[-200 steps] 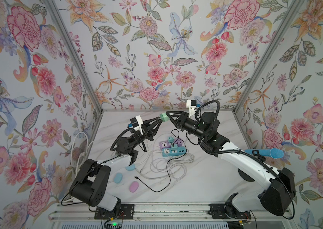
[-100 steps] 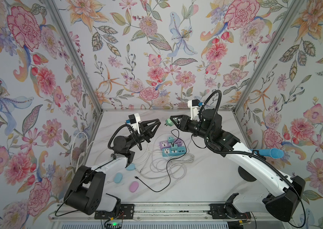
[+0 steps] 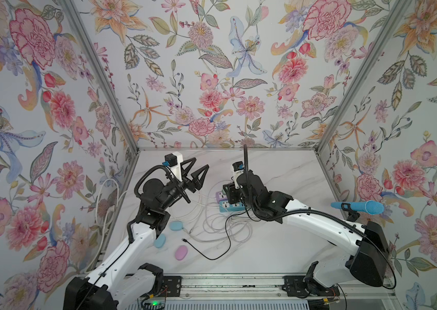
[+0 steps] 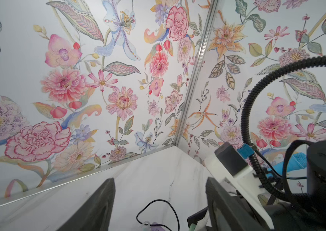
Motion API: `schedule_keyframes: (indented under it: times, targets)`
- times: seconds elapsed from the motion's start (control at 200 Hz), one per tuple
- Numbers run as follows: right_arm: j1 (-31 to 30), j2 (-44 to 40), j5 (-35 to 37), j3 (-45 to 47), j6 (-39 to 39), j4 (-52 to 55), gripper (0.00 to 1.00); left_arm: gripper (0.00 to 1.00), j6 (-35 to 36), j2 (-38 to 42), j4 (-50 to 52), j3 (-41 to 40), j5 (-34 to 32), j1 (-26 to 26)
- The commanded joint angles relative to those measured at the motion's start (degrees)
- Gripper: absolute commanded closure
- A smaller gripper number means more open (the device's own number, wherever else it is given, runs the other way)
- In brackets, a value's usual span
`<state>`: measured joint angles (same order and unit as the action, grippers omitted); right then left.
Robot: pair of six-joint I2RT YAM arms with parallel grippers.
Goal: Charge the bluetooth headset
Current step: Insert the plug into the socket.
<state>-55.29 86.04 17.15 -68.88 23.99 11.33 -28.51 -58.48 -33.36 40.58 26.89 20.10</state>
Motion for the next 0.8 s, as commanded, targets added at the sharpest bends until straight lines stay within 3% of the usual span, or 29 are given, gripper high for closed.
schedule_keyframes:
  times: [0.0,0.16,0.42,0.796]
  targets:
    - [-2.33,3.08,8.02,1.05,-2.66,-0.11,1.0,0.28,2.67,1.73,5.83,-1.4,-3.84,-0.19]
    - [-2.9,7.08,8.82,2.34,-1.9,-2.71,1.0,0.39,3.34,0.23,14.19,-2.18,-8.85,-0.21]
    - [0.46,9.91,4.94,6.74,-1.4,-9.85,1.0,0.42,-2.0,-0.89,10.77,-7.65,-10.28,-0.22]
    - [4.11,13.83,-1.85,9.88,-4.35,-20.67,1.0,0.42,-3.12,-0.58,11.05,-9.1,-11.35,-0.19]
